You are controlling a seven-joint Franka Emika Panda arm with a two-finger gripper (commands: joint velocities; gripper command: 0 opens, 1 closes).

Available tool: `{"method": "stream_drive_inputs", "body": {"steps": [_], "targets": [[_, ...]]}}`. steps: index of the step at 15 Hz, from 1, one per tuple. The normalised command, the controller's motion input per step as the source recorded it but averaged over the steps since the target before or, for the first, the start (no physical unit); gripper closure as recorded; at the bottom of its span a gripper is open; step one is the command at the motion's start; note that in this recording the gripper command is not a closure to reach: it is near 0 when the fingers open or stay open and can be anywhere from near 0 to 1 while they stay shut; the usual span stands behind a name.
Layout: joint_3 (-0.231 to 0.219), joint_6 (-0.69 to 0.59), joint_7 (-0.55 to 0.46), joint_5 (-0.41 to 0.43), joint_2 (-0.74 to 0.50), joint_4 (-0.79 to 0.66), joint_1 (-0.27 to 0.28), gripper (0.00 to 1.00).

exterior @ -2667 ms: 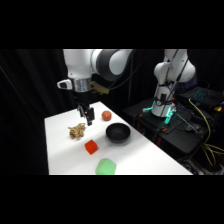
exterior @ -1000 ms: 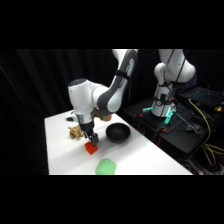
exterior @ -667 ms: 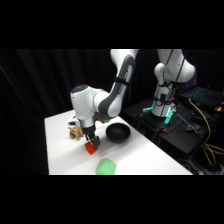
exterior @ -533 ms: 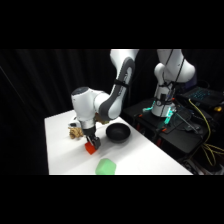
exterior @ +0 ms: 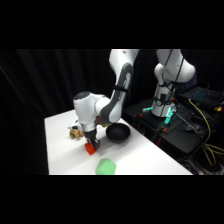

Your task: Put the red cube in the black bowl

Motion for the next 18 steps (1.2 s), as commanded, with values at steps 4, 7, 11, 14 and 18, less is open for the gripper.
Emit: {"method": "stream_drive_inputs", "body": {"steps": [4,7,11,14,18], "targets": [[-0.055,0.10,0.04,-0.104,-0.17,-0.08,0.026,1.00],[-0.061,-0.11,0.15,-0.062,-0.41,-0.23,0.071,1.00],[-0.050,-0.30,0.16,-0.040,-0.56,-0.31,0.087,1.00],[-0.101,-0.35,0.19,-0.138,-0.56,-0.31,0.139,1.00],[-0.059,-0.28,0.14,-0.148,-0.52,-0.35,0.112,1.00]]}}
